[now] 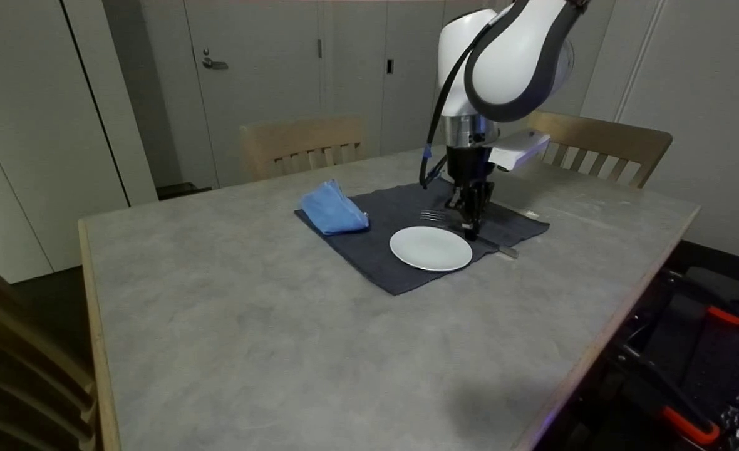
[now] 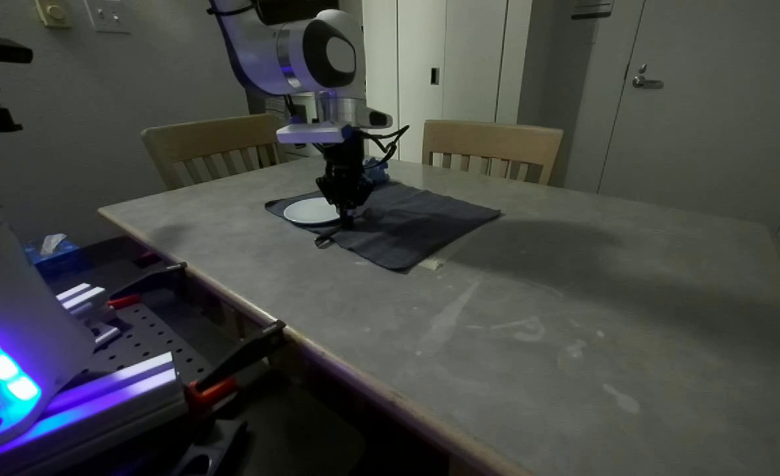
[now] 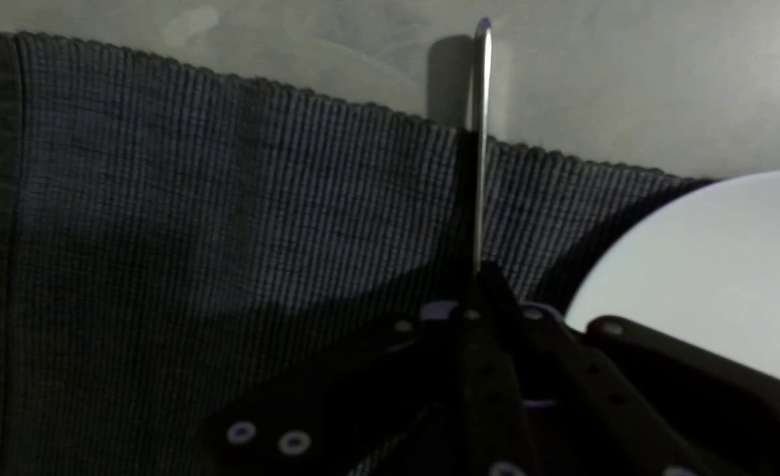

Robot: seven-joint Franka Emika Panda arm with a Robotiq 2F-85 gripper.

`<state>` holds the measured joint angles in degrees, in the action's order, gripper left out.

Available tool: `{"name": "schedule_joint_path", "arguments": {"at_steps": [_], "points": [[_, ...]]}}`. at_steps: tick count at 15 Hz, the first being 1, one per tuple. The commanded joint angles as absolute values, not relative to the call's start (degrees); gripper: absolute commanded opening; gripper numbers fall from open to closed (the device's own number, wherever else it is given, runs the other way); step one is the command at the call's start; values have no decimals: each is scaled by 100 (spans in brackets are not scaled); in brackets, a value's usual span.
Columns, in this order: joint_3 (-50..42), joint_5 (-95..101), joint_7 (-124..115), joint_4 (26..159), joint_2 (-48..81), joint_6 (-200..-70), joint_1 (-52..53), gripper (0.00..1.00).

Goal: Wipe the plate with the blue cloth and then put the fork on the plate

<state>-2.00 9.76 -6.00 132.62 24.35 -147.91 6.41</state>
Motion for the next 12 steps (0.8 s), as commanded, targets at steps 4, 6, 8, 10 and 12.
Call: {"name": "schedule_joint_path", "arguments": {"at_steps": [4,6,8,10,12], "points": [[-163,952,-551,13062,2487,-14425,620,1],[-121,887,-488,13032,2456,-14244,578,1],[-162,883,-632,12970,2396,-13931,611,1],[-106,782,-525,12879,2388,-13603,543,1],[-31,640,-326,12759,2426,-13305,461,1]]}}
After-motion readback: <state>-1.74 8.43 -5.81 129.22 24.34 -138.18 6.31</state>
